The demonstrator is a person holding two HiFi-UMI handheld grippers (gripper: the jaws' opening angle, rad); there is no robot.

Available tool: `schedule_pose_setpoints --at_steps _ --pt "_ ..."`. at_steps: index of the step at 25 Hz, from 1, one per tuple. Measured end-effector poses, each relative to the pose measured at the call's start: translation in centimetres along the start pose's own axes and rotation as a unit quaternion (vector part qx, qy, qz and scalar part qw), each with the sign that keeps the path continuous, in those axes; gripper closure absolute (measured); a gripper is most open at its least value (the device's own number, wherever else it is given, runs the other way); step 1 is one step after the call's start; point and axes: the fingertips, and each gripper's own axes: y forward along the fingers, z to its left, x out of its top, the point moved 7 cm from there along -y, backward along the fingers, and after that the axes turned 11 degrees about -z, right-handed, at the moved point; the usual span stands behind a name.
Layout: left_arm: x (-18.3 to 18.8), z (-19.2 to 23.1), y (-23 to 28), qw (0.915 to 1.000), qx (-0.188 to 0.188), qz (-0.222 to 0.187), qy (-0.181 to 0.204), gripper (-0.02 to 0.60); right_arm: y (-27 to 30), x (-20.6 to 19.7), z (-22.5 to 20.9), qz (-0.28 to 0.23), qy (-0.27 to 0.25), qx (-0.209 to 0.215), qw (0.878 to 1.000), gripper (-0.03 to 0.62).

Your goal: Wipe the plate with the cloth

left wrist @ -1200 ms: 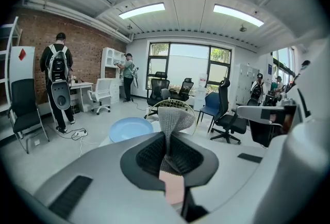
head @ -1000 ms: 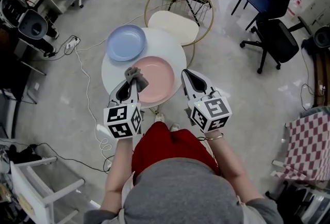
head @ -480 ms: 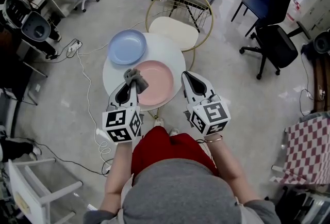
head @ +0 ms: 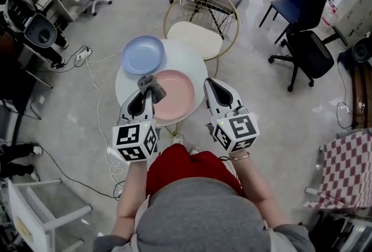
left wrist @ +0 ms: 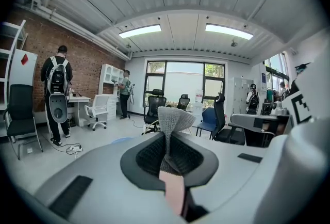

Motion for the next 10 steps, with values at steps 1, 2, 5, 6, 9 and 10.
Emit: schedule_pose_setpoints --at_steps 1,2,5,6,9,10 --pt "0.03 -0.13 -0.07 1.0 -0.002 -0.001 0.001 0.548 -0.1 0.07 0.01 -0.001 -0.001 0.0 1.0 0.566" --pt "0.04 -0.25 -0.15 1.0 -0.003 -0.002 0.002 0.548 -0.2 0.12 0.0 -0.003 -0.003 0.001 1.0 0.566" --pt "0.05 -0.29 -0.31 1.0 -0.005 -0.005 0.001 0.548 -0.23 0.19 -0.01 -0.007 -0.002 0.0 1.0 0.566" --pt "0.08 -0.23 -0.32 1.0 -0.006 -0.007 0.001 0.548 -0.17 0.19 0.01 -0.007 -0.002 -0.001 1.0 0.566" --pt "0.28 0.04 -0.39 0.9999 -0.008 -0.009 -0.001 0.548 -0.02 0.22 0.22 -0.007 -0.001 -0.002 1.0 0.566" --pt "0.36 0.14 -0.43 0.9999 -0.009 -0.01 -0.001 0.548 0.01 0.23 0.32 -0.007 -0.001 -0.002 1.0 0.566"
